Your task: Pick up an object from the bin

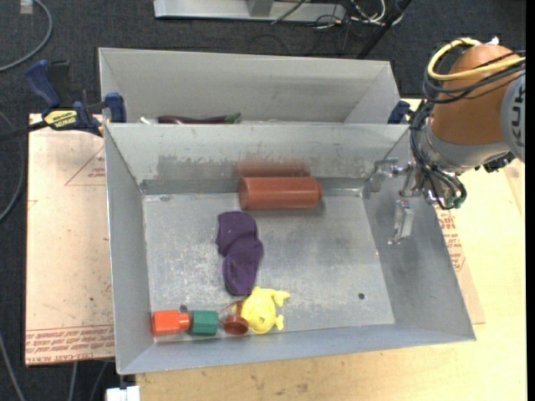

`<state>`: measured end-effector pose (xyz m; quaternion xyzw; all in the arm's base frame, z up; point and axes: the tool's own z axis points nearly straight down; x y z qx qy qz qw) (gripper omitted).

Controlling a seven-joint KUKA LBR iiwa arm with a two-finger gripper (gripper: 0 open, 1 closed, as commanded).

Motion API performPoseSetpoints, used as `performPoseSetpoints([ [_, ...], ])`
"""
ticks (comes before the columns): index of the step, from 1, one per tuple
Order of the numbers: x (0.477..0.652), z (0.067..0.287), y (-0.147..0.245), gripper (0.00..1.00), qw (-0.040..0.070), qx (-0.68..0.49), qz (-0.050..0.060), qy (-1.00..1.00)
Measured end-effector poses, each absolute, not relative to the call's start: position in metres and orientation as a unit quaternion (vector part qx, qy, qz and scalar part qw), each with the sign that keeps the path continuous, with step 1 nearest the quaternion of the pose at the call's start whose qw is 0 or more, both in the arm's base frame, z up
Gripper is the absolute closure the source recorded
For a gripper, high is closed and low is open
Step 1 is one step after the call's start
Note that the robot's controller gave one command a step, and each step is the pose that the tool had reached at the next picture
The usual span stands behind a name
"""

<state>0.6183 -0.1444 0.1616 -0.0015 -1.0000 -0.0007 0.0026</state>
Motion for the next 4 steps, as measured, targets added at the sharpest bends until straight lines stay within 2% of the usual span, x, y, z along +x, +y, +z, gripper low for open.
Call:
performPoseSetpoints([
  [1,0.620,0.166,-0.144,0.00,-0.001,0.000,0.000,-1.000],
  [2,0.610,0.127,-0.118,0.00,-0.001,0.005,0.000,-1.000],
  [3,0.620,0.099,-0.099,0.00,-0.001,0.069,-0.001,-0.998],
  [4,0.636,0.083,-0.084,0.00,-0.003,0.070,0.000,-0.998],
])
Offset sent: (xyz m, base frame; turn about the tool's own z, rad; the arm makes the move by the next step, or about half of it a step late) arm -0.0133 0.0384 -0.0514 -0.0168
